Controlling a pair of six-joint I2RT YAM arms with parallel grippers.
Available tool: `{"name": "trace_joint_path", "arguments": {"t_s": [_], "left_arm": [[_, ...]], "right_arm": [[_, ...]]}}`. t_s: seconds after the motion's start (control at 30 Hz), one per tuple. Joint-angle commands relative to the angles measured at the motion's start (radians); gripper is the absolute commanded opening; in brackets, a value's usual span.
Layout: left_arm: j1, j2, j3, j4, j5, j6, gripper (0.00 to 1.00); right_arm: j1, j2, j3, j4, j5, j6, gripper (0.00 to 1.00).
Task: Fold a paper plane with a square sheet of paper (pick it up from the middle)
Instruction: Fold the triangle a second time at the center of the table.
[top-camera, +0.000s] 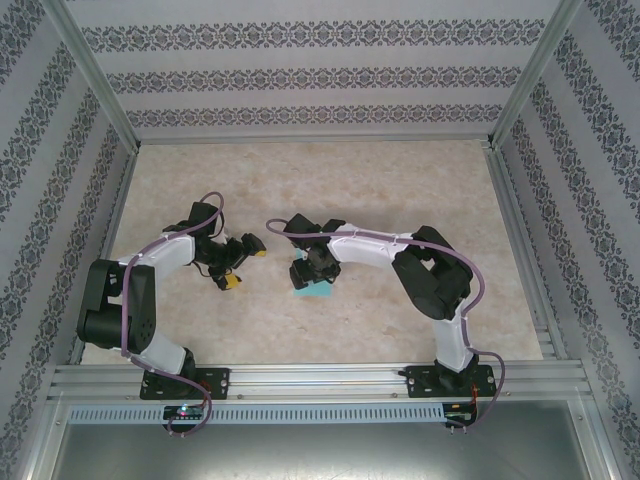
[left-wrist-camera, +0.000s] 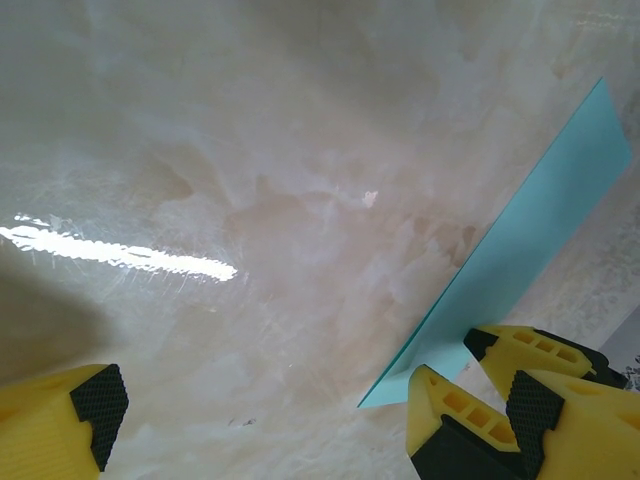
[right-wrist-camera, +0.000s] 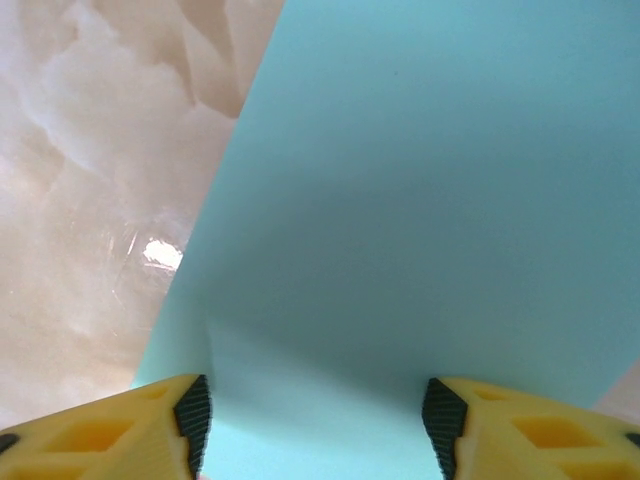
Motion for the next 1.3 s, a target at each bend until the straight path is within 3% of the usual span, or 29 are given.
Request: {"name": "trace_joint_path", "arguments": {"t_s": [0.0,0.07,0.17,0.53,0.8,1.27], "left_arm": [[0.008,-0.003,-0.012,0.003,0.020,0.027,1.00],[0.009,-0.001,-0.011,0.003,0.020,0.027,1.00],[0.009,0.001,-0.012,0.005,0.022,0.027,1.00],[0.007,0.000,-0.020,0.007,0.024,0.028,1.00],[0.007,-0.004,-0.027,0.021,0.043,0.033,1.00],[0.004,-0.006,-0.031,0.026,0.057,0.041,1.00]], "right_arm": [[0.003,0.043,-0.035,-0.020,0.024,-0.052,0.77],[0.018,0.057,-0.025,-0.038,0.059,-0.072,0.86],[0.037,0.092,0.002,-0.079,0.103,-0.079,0.89],[0.015,0.130,-0.005,-0.084,0.090,-0.049,0.65],[-0.055,0.068,-0.105,0.060,-0.116,-0.067,0.69],[-0.077,0.085,-0.104,0.043,-0.108,-0.113,0.74]]}}
